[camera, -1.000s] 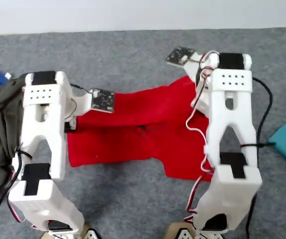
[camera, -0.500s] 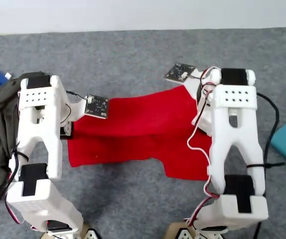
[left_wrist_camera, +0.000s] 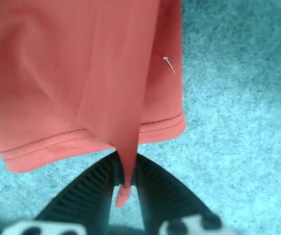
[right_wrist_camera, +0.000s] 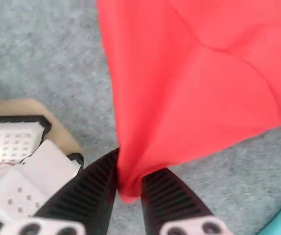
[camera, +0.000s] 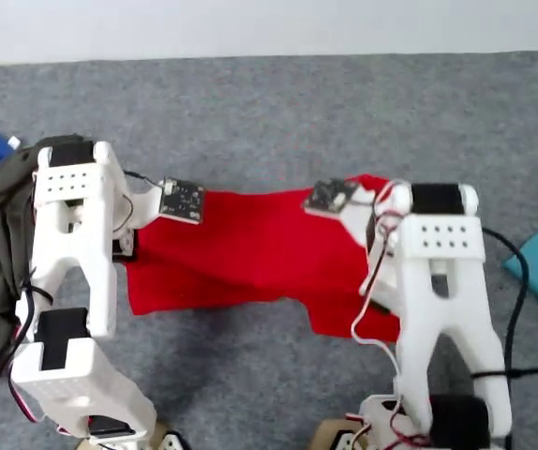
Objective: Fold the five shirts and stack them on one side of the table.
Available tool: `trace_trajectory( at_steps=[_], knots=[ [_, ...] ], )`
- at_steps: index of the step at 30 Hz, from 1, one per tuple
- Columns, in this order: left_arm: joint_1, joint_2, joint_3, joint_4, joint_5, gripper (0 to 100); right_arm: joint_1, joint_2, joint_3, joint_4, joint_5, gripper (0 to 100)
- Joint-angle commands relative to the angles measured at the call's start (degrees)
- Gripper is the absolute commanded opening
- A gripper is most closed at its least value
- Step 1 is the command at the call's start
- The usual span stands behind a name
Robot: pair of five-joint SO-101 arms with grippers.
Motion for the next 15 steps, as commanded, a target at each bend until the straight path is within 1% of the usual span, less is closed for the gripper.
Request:
trace_trajectory(
  at_steps=[1,4,6,12,13,15],
  knots=[
    [1.05,-3.69,1.45,1.76,-0.53,0,-0.31,-5.85,3.43,2.33,1.58,0.9],
    [1.85,-3.69,2.77,1.67,-0.26,0,-0.22,-6.81,7.12,1.63,1.58,0.9],
    [2.37,-3.69,3.21,1.67,-0.26,0,-0.13,-6.81,9.58,-0.75,1.58,0.9],
    [2.46,-3.25,3.21,1.58,-0.18,0,0.22,-6.81,16.53,-14.2,1.67,1.2],
    [2.29,-3.25,3.21,1.58,0.35,1,0.22,-6.81,17.14,-15.52,1.67,1.9],
    [2.02,-3.25,3.21,1.58,1.76,3,0.4,-6.81,17.41,-16.92,1.41,8.3]
  ],
)
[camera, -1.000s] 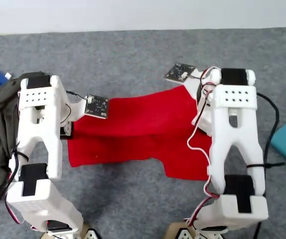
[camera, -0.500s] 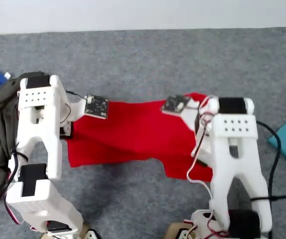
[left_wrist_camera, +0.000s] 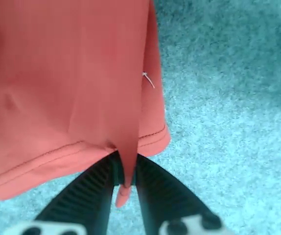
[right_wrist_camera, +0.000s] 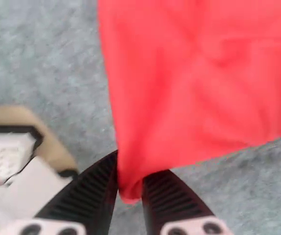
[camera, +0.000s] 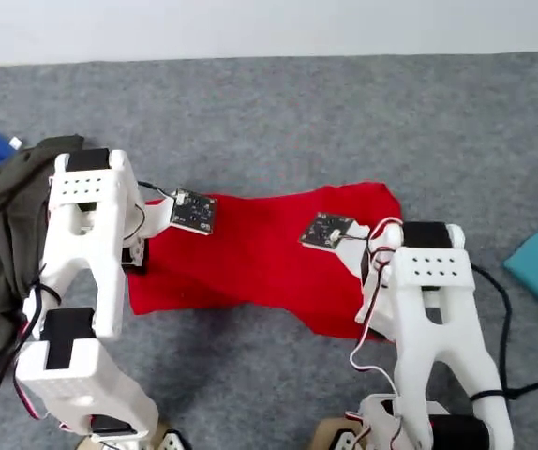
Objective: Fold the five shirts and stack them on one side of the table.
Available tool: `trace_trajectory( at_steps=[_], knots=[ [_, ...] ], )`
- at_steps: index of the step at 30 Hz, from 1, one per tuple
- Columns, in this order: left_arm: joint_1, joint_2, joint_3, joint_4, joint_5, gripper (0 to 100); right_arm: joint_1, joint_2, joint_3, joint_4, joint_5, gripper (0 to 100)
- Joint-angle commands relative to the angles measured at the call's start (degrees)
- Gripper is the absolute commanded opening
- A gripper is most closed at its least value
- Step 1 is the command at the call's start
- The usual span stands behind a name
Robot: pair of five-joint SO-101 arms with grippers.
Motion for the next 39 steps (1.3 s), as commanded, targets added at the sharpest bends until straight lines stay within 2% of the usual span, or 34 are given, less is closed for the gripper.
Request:
trace_trajectory(
  at_steps=[1,4,11,18,23,30,35,39],
  knots=[
    [-0.7,-3.16,-0.4,1.58,2.02,5,0.84,-2.24,-0.26,-3.03,0.35,13.6],
    [-1.49,-3.16,-0.4,0.26,2.02,8,2.51,-2.24,-0.44,-3.47,0.35,27.3],
    [-2.37,-3.6,-0.92,-0.18,1.85,8,7.08,-2.86,-0.62,-3.65,0.62,26.9],
    [-3.78,-3.08,-8.04,-0.53,4.04,8,11.3,-1.63,-11.25,-6.11,0.26,26.7],
    [-3.78,-3.08,-8.4,-7.21,12.48,8,10.77,4.88,-12.66,-15.6,-7.12,26.7],
    [-3.78,-3.43,-8.31,-16.7,29.01,3,5.85,21.14,-19.43,-24.04,-22.51,26.7],
    [-3.87,-3.08,-8.22,-13.36,30.59,3,3.74,33.36,-31.21,-23.96,-28.22,26.7],
    [-4.04,-3.08,-8.31,-12.48,30.59,3,4.35,40.75,-40.09,-23.96,-29.45,26.7]
  ],
)
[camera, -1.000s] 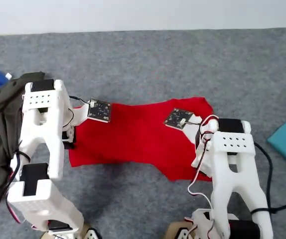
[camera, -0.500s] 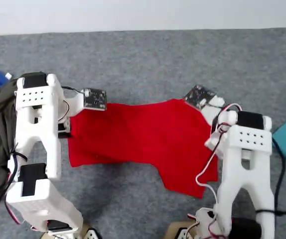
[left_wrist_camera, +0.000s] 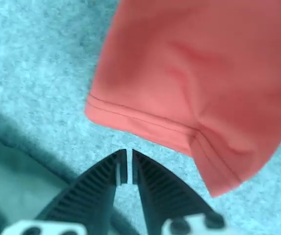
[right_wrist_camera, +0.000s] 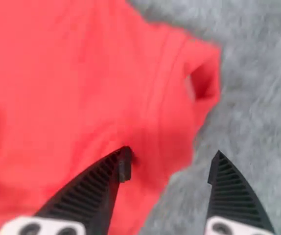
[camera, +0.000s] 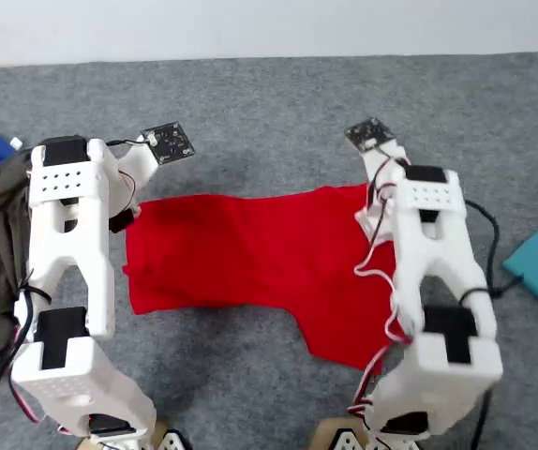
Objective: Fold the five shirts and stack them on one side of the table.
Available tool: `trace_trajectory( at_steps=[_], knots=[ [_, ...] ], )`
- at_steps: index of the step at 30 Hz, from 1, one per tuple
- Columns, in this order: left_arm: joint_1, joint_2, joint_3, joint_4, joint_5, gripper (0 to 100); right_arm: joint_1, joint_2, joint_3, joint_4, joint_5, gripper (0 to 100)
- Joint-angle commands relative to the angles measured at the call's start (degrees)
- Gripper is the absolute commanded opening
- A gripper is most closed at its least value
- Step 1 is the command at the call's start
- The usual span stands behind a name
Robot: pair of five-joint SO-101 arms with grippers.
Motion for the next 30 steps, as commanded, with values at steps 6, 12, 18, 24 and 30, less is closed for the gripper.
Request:
trace_trajectory(
  at_steps=[6,12,18,24,30],
  knots=[
    [-1.23,-3.08,-2.07,1.14,0.62,3,0.66,10.33,-16.44,-0.4,-1.14,26.6],
    [-1.23,-2.99,-2.07,1.14,0.7,3,0.57,14.02,-20.31,-0.4,-0.97,19.9],
    [-1.05,-2.9,-1.63,1.05,0.7,3,0.84,14.11,-22.77,-0.4,-0.7,9.9],
    [-1.05,-3.08,3.03,-2.64,0.7,3,0.92,14.64,-26.73,-1.19,4.4,9.9],
    [-1.14,-3.08,3.91,-2.99,0.7,3,1.01,15.69,-26.9,-4.0,6.42,10.0]
  ],
)
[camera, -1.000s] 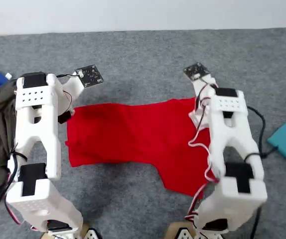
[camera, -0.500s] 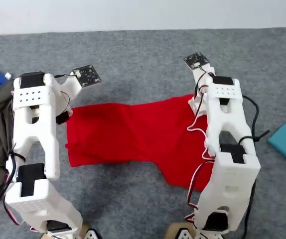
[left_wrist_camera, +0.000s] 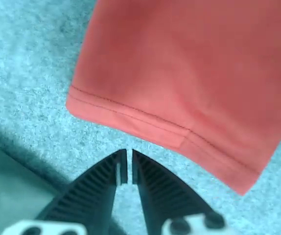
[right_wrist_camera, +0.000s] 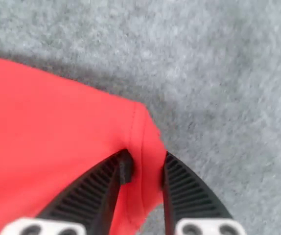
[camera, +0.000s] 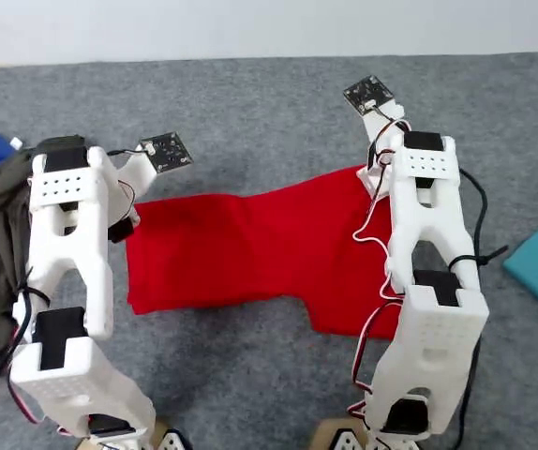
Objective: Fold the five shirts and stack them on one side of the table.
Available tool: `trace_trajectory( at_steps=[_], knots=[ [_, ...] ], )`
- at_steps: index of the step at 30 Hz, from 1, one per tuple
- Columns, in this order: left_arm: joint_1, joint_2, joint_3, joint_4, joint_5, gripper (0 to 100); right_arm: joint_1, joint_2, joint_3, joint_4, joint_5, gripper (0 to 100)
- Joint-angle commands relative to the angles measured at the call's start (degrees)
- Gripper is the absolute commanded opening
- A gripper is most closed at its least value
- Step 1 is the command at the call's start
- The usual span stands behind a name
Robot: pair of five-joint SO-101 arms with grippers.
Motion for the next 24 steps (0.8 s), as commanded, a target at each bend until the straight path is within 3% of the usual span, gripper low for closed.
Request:
trace_trajectory(
  at_steps=[1,4,9,24],
  knots=[
    [-0.26,-3.08,-0.31,-0.97,0.35,3,0.75,0.48,-3.25,-0.84,1.05,10.1],
    [-0.26,-3.08,-0.31,-0.97,0.26,3,0.4,1.36,-3.25,1.27,1.05,12.8],
    [-0.53,-3.08,-0.31,-0.97,0.18,3,0.31,1.1,-4.04,7.16,0.7,27.9],
    [-0.44,-3.69,-4.7,1.93,2.2,2,-0.66,1.19,-31.21,34.33,0.62,27.8]
  ],
)
